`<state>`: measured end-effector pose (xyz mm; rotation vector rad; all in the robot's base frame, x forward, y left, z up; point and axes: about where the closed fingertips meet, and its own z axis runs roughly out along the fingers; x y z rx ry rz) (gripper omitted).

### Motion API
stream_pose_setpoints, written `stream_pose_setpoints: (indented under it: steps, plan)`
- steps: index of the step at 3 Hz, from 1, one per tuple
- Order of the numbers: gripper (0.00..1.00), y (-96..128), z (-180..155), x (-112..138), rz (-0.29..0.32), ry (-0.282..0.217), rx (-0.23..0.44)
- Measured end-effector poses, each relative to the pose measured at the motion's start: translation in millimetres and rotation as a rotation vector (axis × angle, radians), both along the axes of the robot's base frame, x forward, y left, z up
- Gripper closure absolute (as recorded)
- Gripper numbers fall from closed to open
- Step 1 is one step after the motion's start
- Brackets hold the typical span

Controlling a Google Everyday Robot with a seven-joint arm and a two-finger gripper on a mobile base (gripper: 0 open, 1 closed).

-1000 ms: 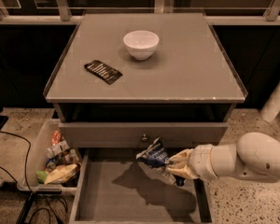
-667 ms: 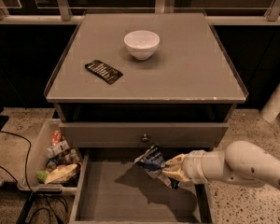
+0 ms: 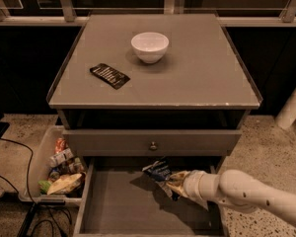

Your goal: Place blue chip bag into middle drawer

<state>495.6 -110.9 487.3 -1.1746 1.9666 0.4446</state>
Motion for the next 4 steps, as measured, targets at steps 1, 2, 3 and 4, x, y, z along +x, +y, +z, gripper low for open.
stream_pose_setpoints:
  steps: [1,2,3,4]
  plan:
    - [1.0,10,-41,12,0.056,-0.024,-0.074]
    - [1.0,26,-72,18,0.136,-0.028,-0.156]
    - [1.0,36,-90,23,0.171,-0.032,-0.203]
    - [0.82,38,-91,24,0.175,-0.033,-0.205]
